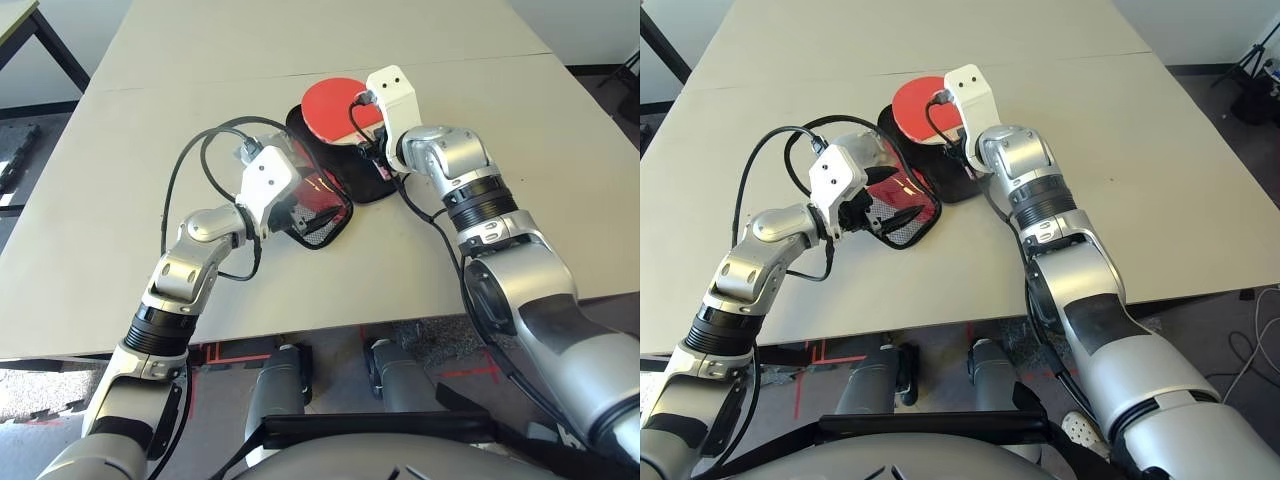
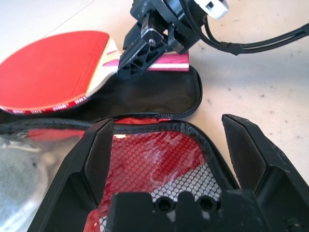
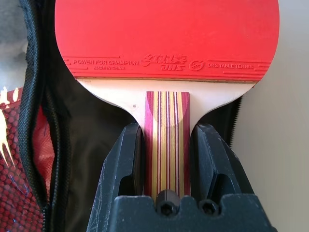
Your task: Store the ping-pong paddle in its case and zip it.
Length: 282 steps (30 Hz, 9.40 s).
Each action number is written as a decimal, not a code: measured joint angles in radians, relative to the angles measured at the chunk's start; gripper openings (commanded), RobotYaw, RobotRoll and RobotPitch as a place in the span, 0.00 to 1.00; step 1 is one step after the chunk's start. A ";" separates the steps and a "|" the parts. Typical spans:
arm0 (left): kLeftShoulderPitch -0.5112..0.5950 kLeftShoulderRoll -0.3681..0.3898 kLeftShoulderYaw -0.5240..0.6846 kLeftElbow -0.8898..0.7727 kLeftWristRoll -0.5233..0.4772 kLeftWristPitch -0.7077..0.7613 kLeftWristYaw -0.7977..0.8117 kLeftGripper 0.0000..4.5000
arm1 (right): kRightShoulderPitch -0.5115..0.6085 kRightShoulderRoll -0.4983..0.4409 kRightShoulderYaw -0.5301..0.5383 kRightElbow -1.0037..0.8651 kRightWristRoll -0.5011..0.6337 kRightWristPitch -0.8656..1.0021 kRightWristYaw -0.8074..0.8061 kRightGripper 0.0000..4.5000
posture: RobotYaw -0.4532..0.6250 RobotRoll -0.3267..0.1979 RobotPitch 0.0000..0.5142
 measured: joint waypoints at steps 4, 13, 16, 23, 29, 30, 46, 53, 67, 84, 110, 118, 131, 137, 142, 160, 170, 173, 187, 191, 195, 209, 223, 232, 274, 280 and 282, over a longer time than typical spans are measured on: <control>0.006 0.009 0.000 -0.015 0.000 0.006 0.004 1.00 | -0.026 0.008 0.000 0.091 -0.006 -0.053 0.029 0.34 | 0.51 0.62 0.34; 0.007 0.012 0.000 -0.023 0.003 0.010 0.008 1.00 | -0.063 0.020 -0.010 0.222 -0.010 -0.108 0.031 0.34 | 0.51 0.62 0.33; 0.007 0.011 0.000 -0.023 0.005 0.010 0.008 1.00 | -0.075 0.020 -0.018 0.246 -0.009 -0.113 0.030 0.34 | 0.51 0.62 0.33; 0.007 0.011 0.000 -0.023 0.007 0.010 0.008 1.00 | -0.090 0.020 -0.060 0.262 -0.003 -0.120 0.009 0.87 | 0.51 0.62 0.33; 0.007 0.018 0.007 -0.024 0.006 0.010 0.008 1.00 | -0.087 -0.013 -0.082 0.219 0.018 -0.073 0.086 0.99 | 0.52 0.62 0.34; 0.008 0.023 0.021 -0.027 0.002 0.014 0.007 1.00 | -0.081 -0.028 -0.081 0.195 0.024 -0.066 0.115 0.99 | 0.52 0.62 0.34; 0.029 0.208 0.311 -0.019 -0.053 0.034 0.010 1.00 | 0.080 -0.196 -0.101 -0.034 0.098 -0.084 0.343 0.99 | 0.53 0.62 0.36; 0.108 0.320 0.362 0.059 -0.051 0.003 -0.053 1.00 | 0.114 -0.224 -0.128 -0.039 0.122 -0.087 0.333 0.99 | 0.53 0.62 0.36; 0.085 0.245 0.178 0.094 0.037 -0.043 -0.078 1.00 | 0.114 -0.265 -0.176 -0.035 0.147 -0.090 0.308 0.99 | 0.50 0.62 0.35; -0.328 -0.238 -0.180 0.269 0.163 -0.078 -0.023 1.00 | 0.028 -0.389 -0.261 0.183 0.170 -0.235 0.356 0.99 | 0.45 0.62 0.34; -0.208 -0.064 -0.115 0.169 0.169 -0.061 -0.054 1.00 | 0.025 -0.302 -0.211 0.276 0.182 -0.049 0.585 0.99 | 0.49 0.62 0.39; -0.201 -0.064 -0.115 0.159 0.169 -0.045 -0.049 1.00 | 0.026 -0.262 -0.201 0.289 0.175 -0.049 0.579 0.99 | 0.49 0.62 0.40; -0.201 -0.078 -0.114 0.159 0.167 -0.038 -0.047 1.00 | 0.028 -0.233 -0.210 0.304 0.176 -0.052 0.535 0.70 | 0.48 0.62 0.40; -0.201 -0.078 -0.114 0.159 0.167 -0.038 -0.047 1.00 | 0.028 -0.230 -0.233 0.326 0.177 -0.041 0.511 0.22 | 0.48 0.62 0.40; -0.201 -0.083 -0.113 0.159 0.167 -0.038 -0.045 1.00 | 0.027 -0.232 -0.241 0.326 0.179 -0.040 0.505 0.00 | 0.48 0.62 0.40; -0.203 -0.097 -0.086 0.164 0.160 -0.037 -0.041 1.00 | 0.091 -0.333 -0.235 0.179 0.212 0.144 0.542 0.00 | 0.47 0.62 0.40; -0.204 -0.106 -0.086 0.176 0.162 -0.054 -0.041 1.00 | 0.335 -0.430 -0.244 -0.233 0.336 0.418 0.548 0.00 | 0.44 0.62 0.39; -0.205 -0.110 -0.087 0.180 0.163 -0.061 -0.041 1.00 | 0.386 -0.459 -0.252 -0.328 0.372 0.481 0.531 0.00 | 0.43 0.62 0.38; -0.218 -0.134 -0.090 0.253 0.167 -0.108 -0.042 1.00 | 0.650 -0.553 -0.391 -0.686 0.559 0.698 0.471 0.00 | 0.40 0.62 0.36; -0.228 -0.143 -0.090 0.262 0.167 -0.121 -0.042 1.00 | 0.708 -0.543 -0.446 -0.763 0.596 0.750 0.431 0.00 | 0.39 0.62 0.36; -0.237 -0.151 -0.091 0.282 0.169 -0.132 -0.042 1.00 | 0.750 -0.517 -0.482 -0.822 0.624 0.781 0.387 0.00 | 0.39 0.62 0.36; -0.237 -0.163 -0.091 0.294 0.178 -0.148 -0.042 1.00 | 0.833 -0.463 -0.533 -0.935 0.689 0.826 0.314 0.00 | 0.40 0.62 0.37; -0.237 -0.124 -0.086 0.267 0.174 -0.125 -0.084 1.00 | 0.825 -0.608 -0.452 -0.903 0.710 0.718 0.360 0.50 | 0.40 0.62 0.37; -0.236 -0.120 -0.085 0.235 0.173 -0.104 -0.095 1.00 | 0.738 -0.870 -0.317 -0.785 0.665 0.457 0.603 0.99 | 0.41 0.62 0.37; -0.261 0.055 -0.032 0.139 0.197 0.042 -0.048 1.00 | 0.074 -0.360 0.042 0.421 -0.051 -0.894 0.878 0.99 | 0.53 0.62 0.39; -0.300 0.075 -0.020 0.227 0.221 0.042 -0.041 1.00 | 0.080 -0.359 0.036 0.421 -0.055 -0.896 0.878 0.99 | 0.51 0.62 0.39; -0.323 0.080 -0.021 0.269 0.232 0.044 -0.041 1.00 | 0.082 -0.358 0.035 0.420 -0.054 -0.896 0.878 0.99 | 0.51 0.62 0.39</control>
